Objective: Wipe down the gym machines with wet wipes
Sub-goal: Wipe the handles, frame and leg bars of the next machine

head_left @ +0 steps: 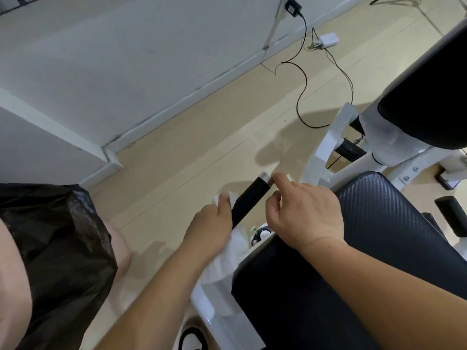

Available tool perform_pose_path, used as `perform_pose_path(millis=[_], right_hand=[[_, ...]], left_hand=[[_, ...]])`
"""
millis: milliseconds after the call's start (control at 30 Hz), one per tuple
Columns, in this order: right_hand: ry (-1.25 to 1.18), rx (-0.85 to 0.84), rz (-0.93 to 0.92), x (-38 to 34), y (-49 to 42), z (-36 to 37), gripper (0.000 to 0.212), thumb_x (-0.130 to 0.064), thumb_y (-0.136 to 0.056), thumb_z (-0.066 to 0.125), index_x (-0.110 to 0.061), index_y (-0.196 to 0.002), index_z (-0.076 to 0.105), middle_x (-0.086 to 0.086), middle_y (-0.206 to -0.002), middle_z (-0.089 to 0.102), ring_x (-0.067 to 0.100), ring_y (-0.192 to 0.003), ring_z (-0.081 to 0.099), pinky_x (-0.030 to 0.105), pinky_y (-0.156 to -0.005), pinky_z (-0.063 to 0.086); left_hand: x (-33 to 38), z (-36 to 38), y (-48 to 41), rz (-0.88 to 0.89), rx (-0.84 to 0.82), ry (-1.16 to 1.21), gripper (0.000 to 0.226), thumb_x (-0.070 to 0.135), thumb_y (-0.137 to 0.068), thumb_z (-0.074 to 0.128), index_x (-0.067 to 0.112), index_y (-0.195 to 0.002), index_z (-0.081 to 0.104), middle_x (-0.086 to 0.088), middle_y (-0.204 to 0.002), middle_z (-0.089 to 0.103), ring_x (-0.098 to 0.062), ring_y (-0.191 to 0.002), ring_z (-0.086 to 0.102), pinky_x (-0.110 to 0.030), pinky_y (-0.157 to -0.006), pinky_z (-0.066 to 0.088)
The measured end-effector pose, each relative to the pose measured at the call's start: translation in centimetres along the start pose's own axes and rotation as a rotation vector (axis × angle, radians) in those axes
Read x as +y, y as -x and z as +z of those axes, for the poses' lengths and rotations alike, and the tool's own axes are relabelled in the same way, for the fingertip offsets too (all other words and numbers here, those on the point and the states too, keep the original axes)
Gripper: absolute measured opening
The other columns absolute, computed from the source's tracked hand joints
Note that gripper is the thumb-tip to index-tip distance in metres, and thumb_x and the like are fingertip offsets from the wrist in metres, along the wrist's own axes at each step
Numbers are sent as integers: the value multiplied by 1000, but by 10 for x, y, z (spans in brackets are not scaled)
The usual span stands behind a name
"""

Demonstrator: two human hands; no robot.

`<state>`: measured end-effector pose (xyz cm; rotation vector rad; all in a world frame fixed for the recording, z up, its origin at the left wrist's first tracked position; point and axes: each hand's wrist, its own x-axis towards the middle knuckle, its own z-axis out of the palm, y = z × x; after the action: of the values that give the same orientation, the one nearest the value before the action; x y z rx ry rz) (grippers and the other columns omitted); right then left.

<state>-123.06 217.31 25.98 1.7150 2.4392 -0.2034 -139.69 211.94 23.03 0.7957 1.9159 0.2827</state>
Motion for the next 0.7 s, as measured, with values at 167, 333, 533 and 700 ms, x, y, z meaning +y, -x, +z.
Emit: perform_pose_path(millis=[167, 333, 533, 700], right_hand=[[11, 18, 6, 0, -1, 2, 36, -37, -95, 33, -27, -120, 55, -5, -62, 52, 24, -56, 44, 35, -57, 24], [-15, 20, 29, -1, 1, 2, 46, -37, -90, 24, -25, -115, 60, -6, -58, 51, 24, -53, 42, 35, -57, 24], [0, 37, 21, -1, 0, 1, 39, -35, -90, 27, -24, -107, 61, -8, -60, 46, 25, -54, 40, 35, -58, 25], [4, -47, -38, 0, 0, -7, 21, -40, -100, 38, -27, -97, 55, -6, -81, 66, 23, -76, 65, 36, -65, 31]], left_hand=[[-11, -14, 60, 223, 228, -223, 63, 45, -107, 31, 6, -69, 61, 5, -51, 46, -25, -60, 54, -31, -56, 30], [12, -48, 68, 234, 353, 55, 72, 57, -100, 36, 18, -41, 27, 4, -31, 30, -14, -33, 32, -25, -41, 26], [47, -8, 23, 757, 465, -117, 27, 29, -106, 43, 20, -86, 60, -1, -83, 64, -25, -79, 61, -36, -70, 43], [-19, 17, 8, 924, 111, -505, 74, 21, -90, 41, 16, -162, 25, -9, -172, 14, -29, -155, 27, -44, -112, 47]])
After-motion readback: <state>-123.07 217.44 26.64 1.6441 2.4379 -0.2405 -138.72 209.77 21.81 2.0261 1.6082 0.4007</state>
